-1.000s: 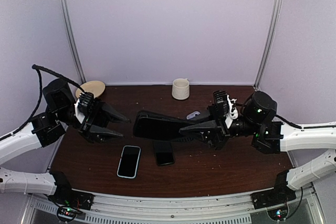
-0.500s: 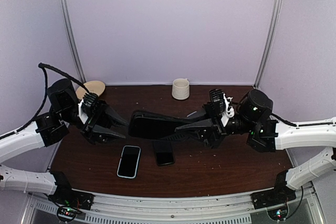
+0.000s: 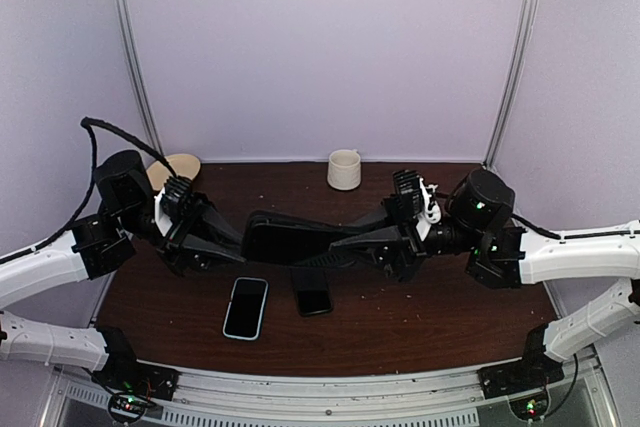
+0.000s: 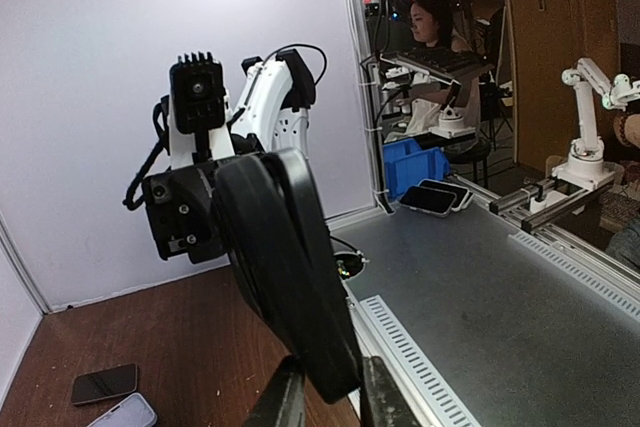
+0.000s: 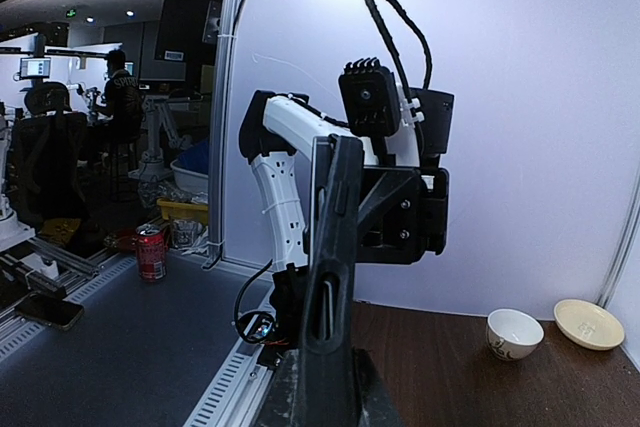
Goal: Take the phone out of the phone case
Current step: Remove the phone from the bottom left corner of the phone case, then pass from the right arm to the left, then remove the phone case from the phone.
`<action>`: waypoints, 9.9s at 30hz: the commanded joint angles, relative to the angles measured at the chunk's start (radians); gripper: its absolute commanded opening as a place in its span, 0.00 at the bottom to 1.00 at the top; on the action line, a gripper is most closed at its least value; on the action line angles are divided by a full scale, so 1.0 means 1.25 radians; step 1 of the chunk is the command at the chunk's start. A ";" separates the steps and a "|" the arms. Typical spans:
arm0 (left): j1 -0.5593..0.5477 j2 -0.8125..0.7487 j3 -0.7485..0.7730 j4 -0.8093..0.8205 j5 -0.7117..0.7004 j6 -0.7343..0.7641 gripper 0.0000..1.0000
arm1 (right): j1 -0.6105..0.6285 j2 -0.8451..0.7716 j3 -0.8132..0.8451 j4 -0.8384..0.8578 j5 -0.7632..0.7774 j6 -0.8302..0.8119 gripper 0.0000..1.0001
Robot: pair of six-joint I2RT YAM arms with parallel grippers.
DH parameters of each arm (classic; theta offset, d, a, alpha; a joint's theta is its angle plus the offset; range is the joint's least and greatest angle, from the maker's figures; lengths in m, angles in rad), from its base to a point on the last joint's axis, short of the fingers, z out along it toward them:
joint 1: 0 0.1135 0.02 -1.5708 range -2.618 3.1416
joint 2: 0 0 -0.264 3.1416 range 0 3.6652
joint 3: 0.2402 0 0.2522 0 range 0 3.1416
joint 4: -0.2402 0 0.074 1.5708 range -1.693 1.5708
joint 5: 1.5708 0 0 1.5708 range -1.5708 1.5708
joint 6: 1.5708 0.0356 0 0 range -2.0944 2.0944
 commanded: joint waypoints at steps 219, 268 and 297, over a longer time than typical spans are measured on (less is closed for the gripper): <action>-0.054 -0.020 0.018 -0.084 -0.186 0.116 0.00 | 0.102 0.020 -0.009 0.205 0.345 -0.151 0.00; -0.137 -0.007 0.033 -0.467 -0.495 0.564 0.00 | 0.228 0.148 0.372 -0.743 0.599 -0.187 0.81; -0.150 0.003 0.028 -0.467 -0.508 0.570 0.00 | 0.268 0.185 0.400 -0.750 0.658 -0.267 0.55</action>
